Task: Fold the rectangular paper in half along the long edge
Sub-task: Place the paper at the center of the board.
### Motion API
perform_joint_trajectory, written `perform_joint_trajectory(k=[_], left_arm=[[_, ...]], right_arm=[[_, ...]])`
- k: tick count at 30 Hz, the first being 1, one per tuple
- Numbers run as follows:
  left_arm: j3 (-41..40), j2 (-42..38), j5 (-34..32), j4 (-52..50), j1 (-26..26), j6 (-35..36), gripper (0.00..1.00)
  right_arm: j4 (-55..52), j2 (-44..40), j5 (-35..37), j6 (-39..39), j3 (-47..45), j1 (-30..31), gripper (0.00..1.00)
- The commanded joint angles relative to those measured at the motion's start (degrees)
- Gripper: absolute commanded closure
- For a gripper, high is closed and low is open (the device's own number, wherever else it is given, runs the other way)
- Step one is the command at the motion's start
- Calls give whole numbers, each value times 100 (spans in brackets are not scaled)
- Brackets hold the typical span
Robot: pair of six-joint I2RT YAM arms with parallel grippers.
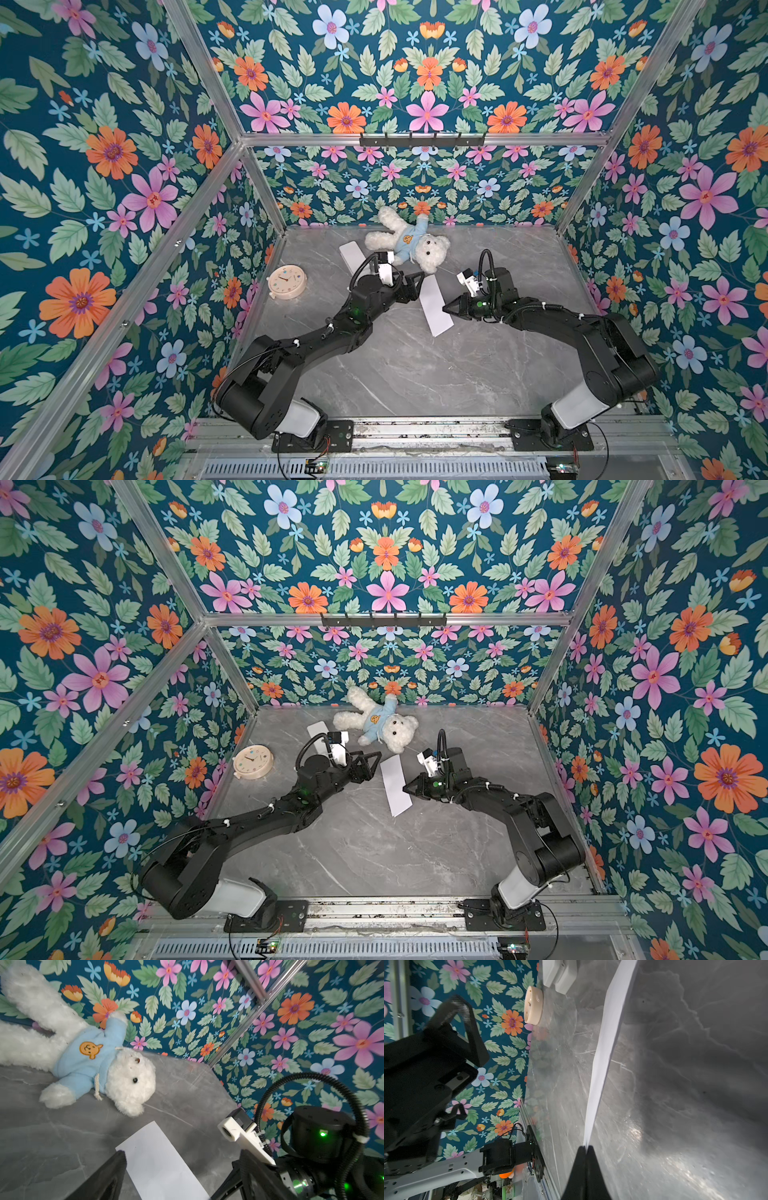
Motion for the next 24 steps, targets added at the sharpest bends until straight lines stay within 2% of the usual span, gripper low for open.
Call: perform_joint_trajectory(k=[1,3,9,12,14,17,19,22,24], left_arm=[[124,214,-243,-243,-88,190,18],[242,474,-168,-244,-164,97,23],[503,1088,26,-45,-295,-173,32],[592,1298,50,44,-298,-199,34],[706,1483,90,60,-299,-230,38],[906,1819,260,159,-310,-330,42],[1032,2005,360,210,-321,-377,46],[1228,2270,483,205,-330,-451,53],[1344,2465,498,215,-328,-515,60]], right_arm=[[149,173,172,-103,-59,25,100],[178,498,151,-109,-85,25,100],[43,715,450,-177,-125,23,100],[-217,723,769,-271,-95,24,86],[-354,755,892,-365,-42,17,81],[-486,691,1095,-412,-21,14,63],[-603,552,1313,-469,-54,16,55],[-749,280,1589,-613,-99,27,52],[-633,41,1448,-605,-125,28,59]])
